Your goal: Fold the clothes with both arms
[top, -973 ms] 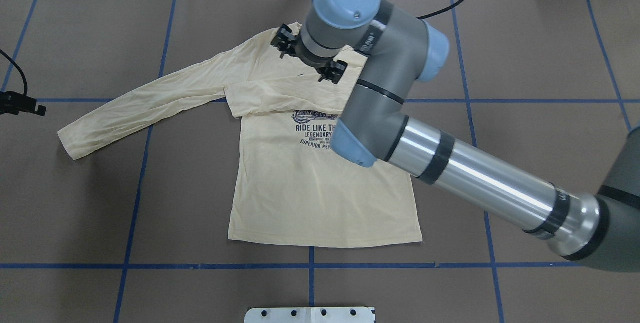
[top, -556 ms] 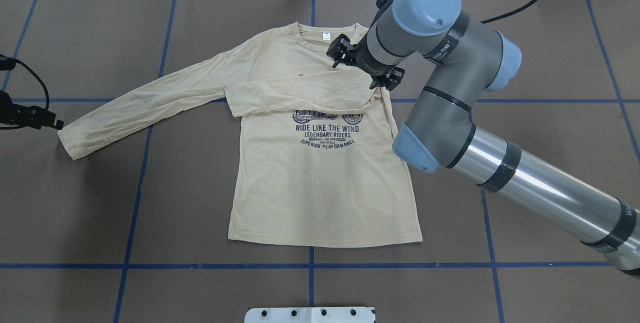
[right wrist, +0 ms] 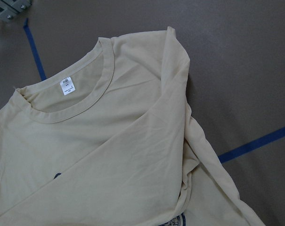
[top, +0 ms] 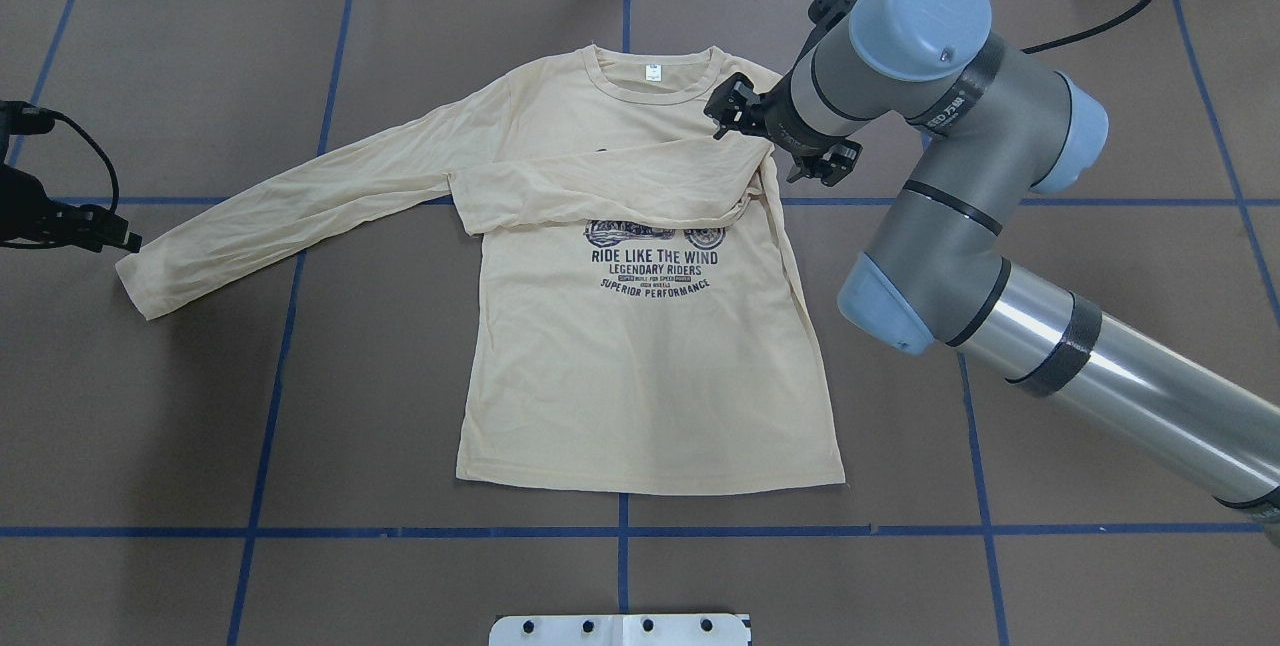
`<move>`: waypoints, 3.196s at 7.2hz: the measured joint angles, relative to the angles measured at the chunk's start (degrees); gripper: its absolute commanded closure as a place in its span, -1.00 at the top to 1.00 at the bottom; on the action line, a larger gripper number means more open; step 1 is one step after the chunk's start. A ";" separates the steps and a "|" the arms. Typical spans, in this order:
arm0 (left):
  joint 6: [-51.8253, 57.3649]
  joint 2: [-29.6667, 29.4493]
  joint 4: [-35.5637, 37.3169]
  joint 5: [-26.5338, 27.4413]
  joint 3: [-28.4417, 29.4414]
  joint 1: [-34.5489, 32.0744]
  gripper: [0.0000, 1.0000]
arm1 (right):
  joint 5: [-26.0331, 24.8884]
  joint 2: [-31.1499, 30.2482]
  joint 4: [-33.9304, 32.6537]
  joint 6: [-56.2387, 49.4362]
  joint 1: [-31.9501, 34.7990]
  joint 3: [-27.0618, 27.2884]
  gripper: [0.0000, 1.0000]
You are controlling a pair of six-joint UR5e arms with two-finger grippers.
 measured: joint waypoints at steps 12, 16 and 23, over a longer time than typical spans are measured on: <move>-0.08 0.59 0.37 -2.43 0.79 0.96 0.00 | -0.43 -2.32 0.03 -0.09 -0.54 0.14 0.98; -0.13 0.58 0.25 -2.30 0.97 1.01 -0.75 | -0.42 -2.32 0.03 -0.09 -0.56 0.11 0.98; -13.93 -0.35 0.60 -5.22 -8.93 1.09 -1.00 | 0.51 -7.69 0.15 -2.48 0.58 5.68 0.98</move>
